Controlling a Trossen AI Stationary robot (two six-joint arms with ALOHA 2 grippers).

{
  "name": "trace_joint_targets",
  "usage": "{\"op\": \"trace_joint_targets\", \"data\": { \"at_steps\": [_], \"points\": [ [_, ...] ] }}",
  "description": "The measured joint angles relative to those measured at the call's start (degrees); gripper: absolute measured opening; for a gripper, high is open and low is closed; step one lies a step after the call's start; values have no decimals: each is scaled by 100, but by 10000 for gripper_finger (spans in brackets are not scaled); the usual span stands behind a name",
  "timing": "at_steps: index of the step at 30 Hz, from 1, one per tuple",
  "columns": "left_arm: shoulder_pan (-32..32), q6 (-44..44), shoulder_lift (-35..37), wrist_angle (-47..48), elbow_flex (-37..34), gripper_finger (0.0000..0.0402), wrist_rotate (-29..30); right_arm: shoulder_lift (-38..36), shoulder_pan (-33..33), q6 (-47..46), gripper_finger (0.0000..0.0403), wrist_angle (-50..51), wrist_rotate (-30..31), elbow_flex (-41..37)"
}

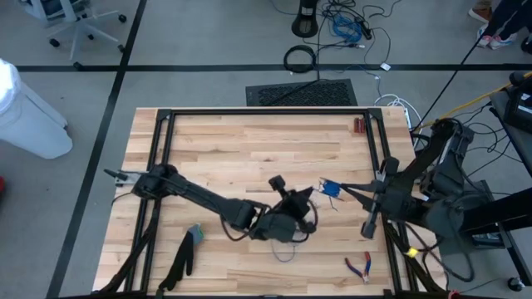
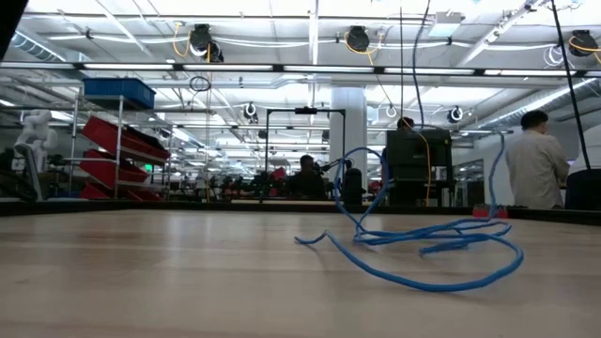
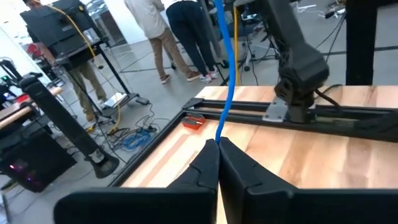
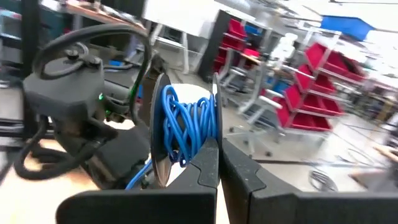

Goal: Coil cords
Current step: Coil the blue wire onto the black spool

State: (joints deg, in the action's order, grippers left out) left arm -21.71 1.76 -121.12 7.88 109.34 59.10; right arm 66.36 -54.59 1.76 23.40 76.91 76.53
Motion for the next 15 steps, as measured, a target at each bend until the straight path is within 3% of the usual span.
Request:
{"op": "trace_joint_targets", "data": {
  "at_steps": [5, 15],
  "points": [
    [191, -295, 0, -54, 0, 3, -424, 78, 318, -6, 0, -4, 131, -2],
    [177, -94, -2, -908, -2, 1, -838, 440, 1024, -108, 0, 4, 125, -2]
  ]
}}
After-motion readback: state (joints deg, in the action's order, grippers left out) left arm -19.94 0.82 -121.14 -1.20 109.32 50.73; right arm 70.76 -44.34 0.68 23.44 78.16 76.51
